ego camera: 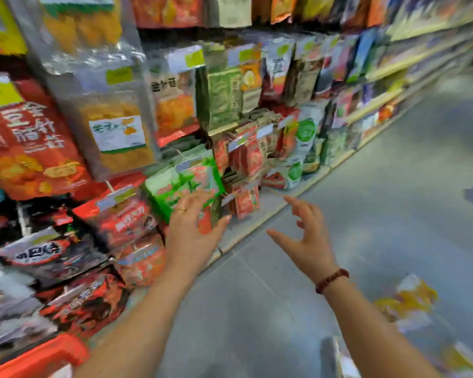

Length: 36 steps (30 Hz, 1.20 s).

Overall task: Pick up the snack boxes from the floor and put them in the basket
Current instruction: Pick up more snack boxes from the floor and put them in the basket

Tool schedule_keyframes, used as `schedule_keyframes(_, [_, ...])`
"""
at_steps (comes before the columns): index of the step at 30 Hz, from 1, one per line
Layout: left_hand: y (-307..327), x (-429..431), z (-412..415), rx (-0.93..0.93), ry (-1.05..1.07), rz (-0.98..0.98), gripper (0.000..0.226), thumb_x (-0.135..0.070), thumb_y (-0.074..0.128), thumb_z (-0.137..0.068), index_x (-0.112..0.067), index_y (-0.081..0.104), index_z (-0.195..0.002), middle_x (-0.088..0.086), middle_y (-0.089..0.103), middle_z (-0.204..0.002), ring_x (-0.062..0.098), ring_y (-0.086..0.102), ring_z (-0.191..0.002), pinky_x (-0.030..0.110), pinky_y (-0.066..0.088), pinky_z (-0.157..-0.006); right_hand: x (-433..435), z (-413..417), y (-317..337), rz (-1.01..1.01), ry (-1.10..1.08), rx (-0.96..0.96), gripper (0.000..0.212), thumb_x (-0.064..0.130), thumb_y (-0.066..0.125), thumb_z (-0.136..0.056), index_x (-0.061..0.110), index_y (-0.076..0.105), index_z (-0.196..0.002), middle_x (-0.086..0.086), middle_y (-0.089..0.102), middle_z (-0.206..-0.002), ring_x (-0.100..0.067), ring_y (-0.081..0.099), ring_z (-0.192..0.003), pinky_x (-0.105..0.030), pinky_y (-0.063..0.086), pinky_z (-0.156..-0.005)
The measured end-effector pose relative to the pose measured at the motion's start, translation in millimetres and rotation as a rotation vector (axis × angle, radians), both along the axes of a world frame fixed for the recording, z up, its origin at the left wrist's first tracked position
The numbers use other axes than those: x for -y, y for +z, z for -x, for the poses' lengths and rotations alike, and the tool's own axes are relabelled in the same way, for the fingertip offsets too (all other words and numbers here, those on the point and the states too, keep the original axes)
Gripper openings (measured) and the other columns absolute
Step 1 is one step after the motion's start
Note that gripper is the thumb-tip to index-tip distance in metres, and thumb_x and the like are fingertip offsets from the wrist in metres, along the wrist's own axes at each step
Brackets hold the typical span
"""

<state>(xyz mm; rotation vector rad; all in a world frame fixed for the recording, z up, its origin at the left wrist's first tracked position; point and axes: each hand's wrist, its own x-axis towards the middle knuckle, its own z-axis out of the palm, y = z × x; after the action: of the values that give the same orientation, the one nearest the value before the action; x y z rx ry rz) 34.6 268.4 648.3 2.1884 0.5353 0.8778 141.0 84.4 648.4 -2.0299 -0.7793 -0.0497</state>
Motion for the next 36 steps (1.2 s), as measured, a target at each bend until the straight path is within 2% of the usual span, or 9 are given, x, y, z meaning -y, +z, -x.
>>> schedule_keyframes(2, [-3.2, 41.4, -35.1, 0.009, -0.119, -0.031, 0.052, -0.045, 0.064, -0.070, -0.021, 0.062, -0.116, 0.003, 0.059, -0.118, 0.012, 0.048, -0.115, 0.012, 0.031, -0.100, 61.0, -14.0, -5.2, -0.002, -0.135, -0.010, 0.064, 0.035, 0.073, -0.071, 0.019, 0.050, -0.129, 0.003, 0.043, -0.118, -0.020, 0.047, -0.116, -0.035, 0.042, -0.097])
schedule_keyframes(6, [-12.3, 134.3, -97.8, -0.015, -0.333, 0.010, 0.049, -0.042, 0.065, -0.070, -0.023, 0.061, -0.115, -0.002, 0.057, -0.120, 0.005, 0.048, -0.112, 0.034, 0.046, -0.095, 182.0, -31.7, -26.9, -0.011, -0.388, -0.079, 0.063, 0.039, 0.071, -0.069, 0.029, 0.048, -0.126, 0.003, 0.045, -0.116, -0.017, 0.052, -0.109, -0.033, 0.046, -0.092])
schedule_keyframes(8, [-18.4, 181.4, -122.8, -0.020, -0.434, 0.022, 0.047, -0.036, 0.067, -0.071, -0.022, 0.061, -0.115, -0.004, 0.056, -0.118, 0.015, 0.053, -0.112, 0.043, 0.049, -0.090, 234.5, -35.5, -36.5, -0.016, -0.493, -0.132, 0.063, 0.035, 0.075, -0.068, 0.036, 0.044, -0.124, 0.002, 0.046, -0.116, -0.016, 0.052, -0.106, -0.027, 0.043, -0.089])
schedule_keyframes(11, [-35.3, 241.7, -153.0, -0.037, -0.560, -0.001, 0.050, -0.038, 0.067, -0.071, -0.017, 0.061, -0.115, 0.001, 0.059, -0.115, 0.024, 0.056, -0.108, 0.048, 0.050, -0.086, 300.2, -37.0, -49.5, -0.021, -0.638, -0.161, 0.063, 0.020, 0.080, -0.070, 0.031, 0.047, -0.122, -0.002, 0.048, -0.115, -0.020, 0.052, -0.107, -0.019, 0.044, -0.088])
schedule_keyframes(13, [-48.7, 275.0, -166.5, -0.085, -0.622, 0.021, 0.050, -0.034, 0.069, -0.069, -0.019, 0.061, -0.116, -0.006, 0.054, -0.111, 0.025, 0.058, -0.105, 0.049, 0.051, -0.085, 333.8, -32.6, -57.7, -0.008, -0.714, -0.180, 0.062, 0.019, 0.080, -0.071, 0.027, 0.050, -0.124, 0.000, 0.049, -0.118, -0.018, 0.050, -0.114, -0.028, 0.044, -0.094])
schedule_keyframes(17, [-75.4, 325.3, -186.1, -0.182, -0.747, 0.020, 0.050, -0.035, 0.070, -0.068, -0.025, 0.060, -0.116, -0.013, 0.049, -0.110, 0.022, 0.057, -0.104, 0.047, 0.051, -0.085, 379.5, -20.4, -73.9, -0.010, -0.843, -0.272, 0.061, 0.020, 0.079, -0.072, 0.033, 0.045, -0.122, 0.004, 0.048, -0.117, -0.017, 0.049, -0.113, -0.033, 0.042, -0.097])
schedule_keyframes(24, [-114.6, 393.7, -252.3, -0.367, -0.953, 0.029, 0.047, -0.031, 0.076, -0.072, -0.036, 0.058, -0.115, -0.015, 0.049, -0.115, 0.015, 0.053, -0.108, 0.041, 0.050, -0.088, 425.0, -33.8, -113.6, -0.020, -1.055, -0.465, 0.065, 0.027, 0.075, -0.076, 0.026, 0.044, -0.134, 0.011, 0.039, -0.125, -0.015, 0.044, -0.120, -0.039, 0.041, -0.102])
schedule_keyframes(30, [-166.4, 456.1, -331.5, -0.511, -1.207, -0.035, 0.048, -0.030, 0.075, -0.074, -0.038, 0.056, -0.117, -0.018, 0.046, -0.113, 0.012, 0.053, -0.108, 0.034, 0.048, -0.089, 442.3, -67.0, -169.6, -0.028, -1.280, -0.618, 0.065, 0.023, 0.075, -0.077, 0.021, 0.044, -0.133, 0.006, 0.040, -0.123, -0.016, 0.045, -0.118, -0.028, 0.039, -0.098])
schedule_keyframes(36, [-258.7, 510.3, -379.1, -0.671, -1.419, -0.265, 0.048, -0.032, 0.070, -0.078, -0.035, 0.055, -0.123, -0.008, 0.050, -0.126, 0.011, 0.048, -0.114, 0.018, 0.036, -0.085, 453.7, -84.7, -269.0, -0.157, -1.436, -0.848, 0.062, 0.018, 0.074, -0.078, 0.018, 0.045, -0.133, -0.007, 0.042, -0.130, -0.022, 0.046, -0.119, -0.035, 0.040, -0.101])
